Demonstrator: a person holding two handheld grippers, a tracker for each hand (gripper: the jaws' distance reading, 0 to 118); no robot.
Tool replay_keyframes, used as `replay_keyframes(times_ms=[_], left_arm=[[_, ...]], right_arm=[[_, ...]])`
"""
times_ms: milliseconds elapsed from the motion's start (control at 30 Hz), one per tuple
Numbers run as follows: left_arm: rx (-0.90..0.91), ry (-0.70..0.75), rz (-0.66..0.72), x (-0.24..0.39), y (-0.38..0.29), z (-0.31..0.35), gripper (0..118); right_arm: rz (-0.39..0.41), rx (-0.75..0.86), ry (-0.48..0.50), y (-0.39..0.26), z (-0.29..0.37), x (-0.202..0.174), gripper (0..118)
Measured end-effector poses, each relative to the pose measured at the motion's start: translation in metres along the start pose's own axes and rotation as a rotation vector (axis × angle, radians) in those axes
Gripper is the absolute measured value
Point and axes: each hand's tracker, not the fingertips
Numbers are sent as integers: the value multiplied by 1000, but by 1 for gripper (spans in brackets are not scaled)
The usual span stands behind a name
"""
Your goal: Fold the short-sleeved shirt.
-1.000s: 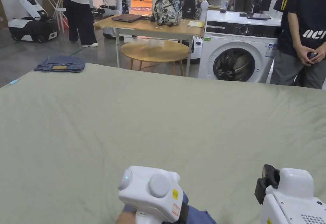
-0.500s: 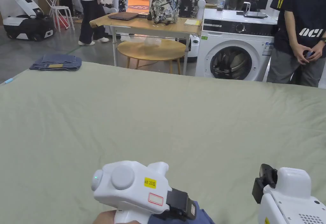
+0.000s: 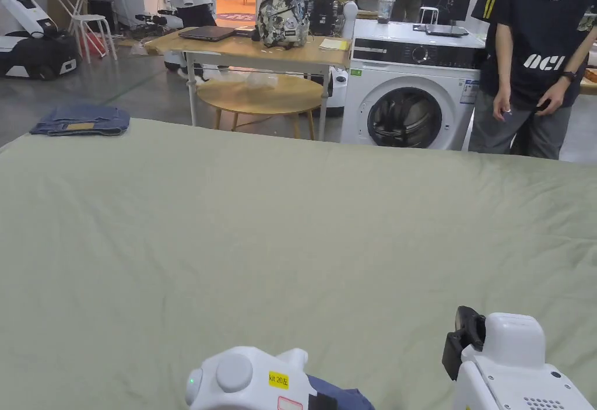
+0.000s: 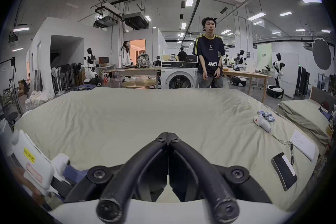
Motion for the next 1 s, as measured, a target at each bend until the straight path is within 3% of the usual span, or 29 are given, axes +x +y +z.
replay_keyframes(times_ms=[233,467,567,767,1000], left_arm=[[-8,31,-20,-3,-5,-22,0],[96,95,-134,27,-1,23,0],[243,165,-227,41,1,64,0],[624,464,-408,50,-10,128,0],[1014,736,-471,41,-30,164,0]], right_arm=[[-15,-2,-8,-1,0,5,0],[-11,10,-10,3,0,3,0],[-6,21,-7,7,-1,-1,0],[4,52,5,16,-4,-14,0],[4,88,14,23,-6,-27,0]])
